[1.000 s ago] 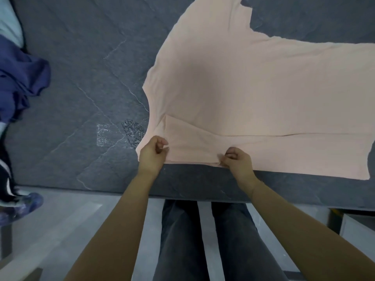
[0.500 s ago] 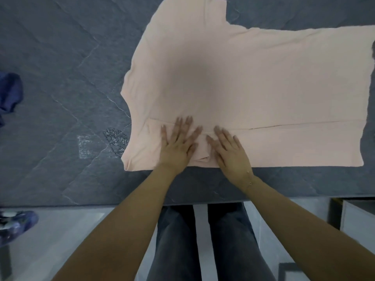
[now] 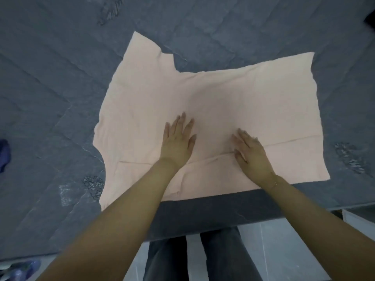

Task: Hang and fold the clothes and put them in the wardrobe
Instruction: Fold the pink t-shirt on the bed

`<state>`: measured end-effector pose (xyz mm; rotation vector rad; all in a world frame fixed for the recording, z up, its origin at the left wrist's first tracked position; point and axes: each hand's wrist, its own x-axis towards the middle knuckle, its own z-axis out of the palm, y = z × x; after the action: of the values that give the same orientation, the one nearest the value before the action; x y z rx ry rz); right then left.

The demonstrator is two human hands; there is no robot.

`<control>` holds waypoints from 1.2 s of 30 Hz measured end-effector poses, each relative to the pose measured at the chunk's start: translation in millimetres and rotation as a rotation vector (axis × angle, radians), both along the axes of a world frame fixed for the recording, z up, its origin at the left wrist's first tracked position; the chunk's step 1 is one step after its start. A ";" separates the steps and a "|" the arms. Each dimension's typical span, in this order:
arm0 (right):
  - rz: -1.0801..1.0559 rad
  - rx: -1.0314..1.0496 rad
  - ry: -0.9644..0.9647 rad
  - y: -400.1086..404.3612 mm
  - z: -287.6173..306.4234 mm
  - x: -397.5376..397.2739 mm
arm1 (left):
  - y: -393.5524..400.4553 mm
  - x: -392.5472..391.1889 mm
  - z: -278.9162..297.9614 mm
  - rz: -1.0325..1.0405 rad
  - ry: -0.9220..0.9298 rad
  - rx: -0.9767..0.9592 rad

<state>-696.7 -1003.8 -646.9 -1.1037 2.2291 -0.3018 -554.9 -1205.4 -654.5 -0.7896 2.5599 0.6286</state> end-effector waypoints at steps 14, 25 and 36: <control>0.093 0.116 0.277 -44.3 -41.4 -278.9 | -64.4 -179.1 -47.3 0.014 0.114 -0.101; 0.014 0.131 0.306 -56.1 -45.5 -335.4 | -102.5 -178.7 -40.4 0.130 0.182 -0.102; 0.115 -0.171 0.325 9.5 2.0 -302.0 | -90.3 -126.5 14.8 -0.080 0.369 -0.023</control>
<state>-998.7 -994.3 -644.8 -1.4553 2.4435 -0.2849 -681.4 -1295.7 -639.7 -0.6213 2.9180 0.7831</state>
